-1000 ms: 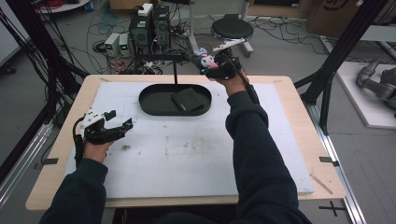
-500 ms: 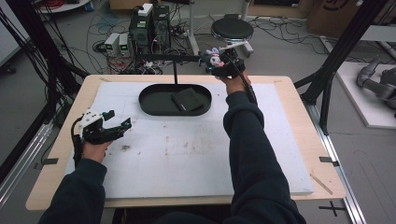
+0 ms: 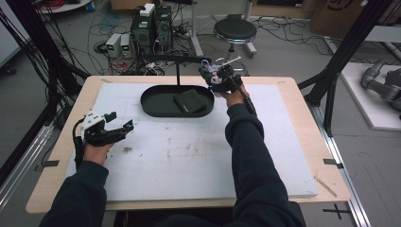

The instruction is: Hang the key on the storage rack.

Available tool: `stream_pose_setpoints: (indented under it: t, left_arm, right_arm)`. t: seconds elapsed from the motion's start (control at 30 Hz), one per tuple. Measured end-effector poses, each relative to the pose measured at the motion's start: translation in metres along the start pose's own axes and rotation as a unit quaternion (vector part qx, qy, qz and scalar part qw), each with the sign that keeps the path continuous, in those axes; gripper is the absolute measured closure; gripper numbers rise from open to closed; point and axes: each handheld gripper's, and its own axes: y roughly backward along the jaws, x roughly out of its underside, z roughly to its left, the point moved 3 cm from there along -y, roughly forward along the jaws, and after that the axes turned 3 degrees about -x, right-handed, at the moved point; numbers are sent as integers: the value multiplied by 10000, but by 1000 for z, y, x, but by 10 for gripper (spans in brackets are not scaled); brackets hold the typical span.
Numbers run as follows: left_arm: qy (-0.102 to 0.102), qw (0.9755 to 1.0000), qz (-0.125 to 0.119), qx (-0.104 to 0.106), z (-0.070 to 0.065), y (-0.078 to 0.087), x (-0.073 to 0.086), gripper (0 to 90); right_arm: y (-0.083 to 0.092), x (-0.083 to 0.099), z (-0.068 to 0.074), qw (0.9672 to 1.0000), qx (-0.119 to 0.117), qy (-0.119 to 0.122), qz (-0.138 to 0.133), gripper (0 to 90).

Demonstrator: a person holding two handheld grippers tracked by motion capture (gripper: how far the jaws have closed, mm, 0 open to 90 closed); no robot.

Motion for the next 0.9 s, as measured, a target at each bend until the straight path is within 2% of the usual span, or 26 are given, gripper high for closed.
stream_pose_setpoints:
  t: [0.13,0.2,0.4,0.47,0.6,0.7,0.73,0.87,0.9]
  left_arm:
    - [2,10000,-4,5,0,0,0,211]
    - [0,10000,0,8,1,0,0,211]
    - [-10,10000,16,1,0,0,0,211]
    - [-7,10000,6,-5,0,0,0,211]
    - [-11,10000,3,-10,0,0,0,211]
    - [-6,10000,14,4,0,-1,1,211]
    - [1,10000,7,12,1,-1,1,211]
    - [7,10000,35,45,1,-2,1,211]
    - [11,10000,46,53,0,-2,1,211]
  right_arm:
    - [-12,1,8,9999,-87,36,81,474]
    - [-15,2,11,9998,-178,4,12,445]
    - [-14,10,12,9988,-474,-74,75,326]
    - [-10,13,9,9981,-592,-136,131,317]
    - [10,17,3,9971,-758,-57,-40,308]
    - [30,24,0,9959,-783,128,-444,294]
    - [35,27,-2,9953,-873,85,-401,277]
    - [59,46,-7,9911,-1077,119,-772,243]
    - [64,51,-8,9916,-1113,64,-662,205]
